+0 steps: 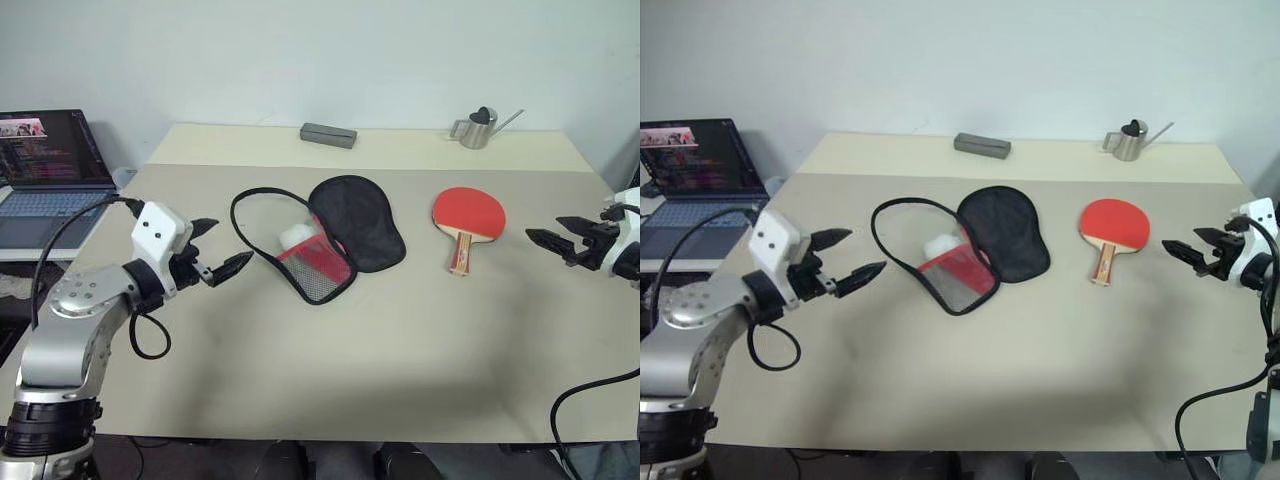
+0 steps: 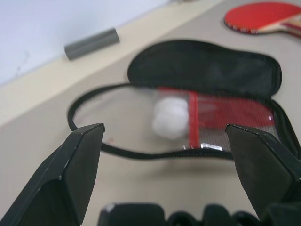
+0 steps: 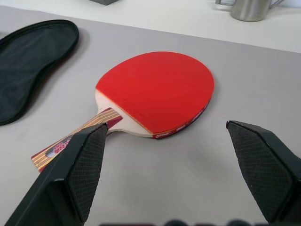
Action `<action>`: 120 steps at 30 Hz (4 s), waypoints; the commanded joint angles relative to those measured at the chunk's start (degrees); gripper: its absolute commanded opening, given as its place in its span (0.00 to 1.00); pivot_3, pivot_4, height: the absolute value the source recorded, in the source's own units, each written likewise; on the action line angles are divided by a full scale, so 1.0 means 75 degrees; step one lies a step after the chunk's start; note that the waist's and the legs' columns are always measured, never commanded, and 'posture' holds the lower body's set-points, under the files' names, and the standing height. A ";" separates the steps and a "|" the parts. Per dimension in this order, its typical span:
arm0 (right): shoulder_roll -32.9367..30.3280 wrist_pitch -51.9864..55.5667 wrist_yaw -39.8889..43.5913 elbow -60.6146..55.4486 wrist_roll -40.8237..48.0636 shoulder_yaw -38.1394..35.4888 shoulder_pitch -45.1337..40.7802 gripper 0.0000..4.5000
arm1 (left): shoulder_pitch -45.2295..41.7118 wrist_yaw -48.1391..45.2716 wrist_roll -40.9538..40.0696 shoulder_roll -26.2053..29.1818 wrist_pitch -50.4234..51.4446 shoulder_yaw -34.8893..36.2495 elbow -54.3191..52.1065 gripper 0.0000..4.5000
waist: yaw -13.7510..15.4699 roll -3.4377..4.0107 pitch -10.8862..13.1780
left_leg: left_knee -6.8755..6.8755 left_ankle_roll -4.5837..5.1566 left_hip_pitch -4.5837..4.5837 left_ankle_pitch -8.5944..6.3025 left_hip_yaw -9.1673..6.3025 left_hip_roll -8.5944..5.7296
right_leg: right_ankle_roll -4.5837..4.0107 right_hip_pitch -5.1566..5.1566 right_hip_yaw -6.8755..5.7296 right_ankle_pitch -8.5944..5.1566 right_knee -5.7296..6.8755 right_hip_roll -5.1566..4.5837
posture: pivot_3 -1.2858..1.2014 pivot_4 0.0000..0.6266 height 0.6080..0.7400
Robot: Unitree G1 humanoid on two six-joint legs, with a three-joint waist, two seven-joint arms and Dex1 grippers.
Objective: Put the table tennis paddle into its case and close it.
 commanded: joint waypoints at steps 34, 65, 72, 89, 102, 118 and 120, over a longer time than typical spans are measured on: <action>0.1393 0.2785 -0.0828 -0.4886 0.1574 0.0391 0.0323 0.98 | -0.0783 -0.1409 -0.0716 0.0607 -0.0348 0.0628 0.1267 1.00 | -0.0051 -0.0006 -0.0003 | 0.0003 0.0001 -0.0006 0.0000 -0.0015 0.0003 | 0.0006 0.0000 -0.0012 0.0003 0.0006 -0.0011 | 0.52 0.24 1.00; 0.4075 0.0209 -0.1466 0.2687 -0.1310 0.2718 -0.3665 0.98 | -0.2759 -0.2362 -0.0541 0.0526 -0.0244 -0.0296 0.2684 1.00 | -0.0147 -0.0011 -0.0001 | 0.0006 0.0000 -0.0022 0.0001 -0.0009 -0.0002 | 0.0004 -0.0037 -0.0002 0.0004 0.0032 0.0002 | 0.52 0.24 1.00; 0.4252 -0.0189 -0.1619 0.3679 -0.1730 0.2615 -0.4028 0.98 | -0.2749 -0.2391 -0.0482 0.0496 -0.0285 -0.0302 0.2689 1.00 | -0.0182 -0.0011 -0.0001 | 0.0009 -0.0001 -0.0020 0.0001 -0.0017 -0.0001 | 0.0004 -0.0037 -0.0001 0.0004 0.0043 0.0000 | 0.52 0.24 1.00; 0.4143 0.0585 -0.1177 0.3616 -0.1847 0.2291 -0.3871 0.01 | -0.2971 -0.2470 -0.0324 0.0374 -0.0471 -0.0523 0.2924 1.00 | -0.0245 -0.0011 -0.0001 | 0.0010 -0.0002 -0.0017 0.0002 -0.0030 -0.0002 | 0.0004 -0.0039 -0.0002 0.0004 0.0057 0.0001 | 0.52 0.24 1.00; 0.2974 0.2916 -0.0768 0.0774 -0.1474 0.2066 -0.2137 0.01 | -0.3062 -0.2671 -0.0241 0.0190 -0.0614 -0.0842 0.2999 1.00 | -0.0093 -0.0018 -0.0006 | 0.0013 -0.0001 -0.0019 0.0002 -0.0032 -0.0002 | 0.0005 -0.0029 -0.0008 0.0003 0.0049 -0.0004 | 0.52 0.24 1.00; 0.3557 0.7841 -0.2166 -0.6399 0.0482 0.1721 0.0819 0.01 | -0.3301 -0.3479 -0.0178 0.0206 -0.0694 -0.1343 0.3031 1.00 | -0.0153 -0.0031 -0.0014 | 0.0013 -0.0002 -0.0015 0.0002 -0.0048 -0.0004 | 0.0005 -0.0041 -0.0001 0.0002 0.0065 0.0035 | 0.52 0.24 1.00; 0.3727 0.8041 -0.2358 -0.6554 0.0593 0.1735 0.0762 0.01 | -0.3310 -0.3619 -0.0170 0.0262 -0.0691 -0.1375 0.2994 1.00 | -0.0148 -0.0031 -0.0014 | 0.0012 -0.0002 -0.0020 0.0002 -0.0052 -0.0003 | 0.0004 -0.0045 -0.0002 0.0002 0.0067 0.0037 | 0.52 0.24 1.00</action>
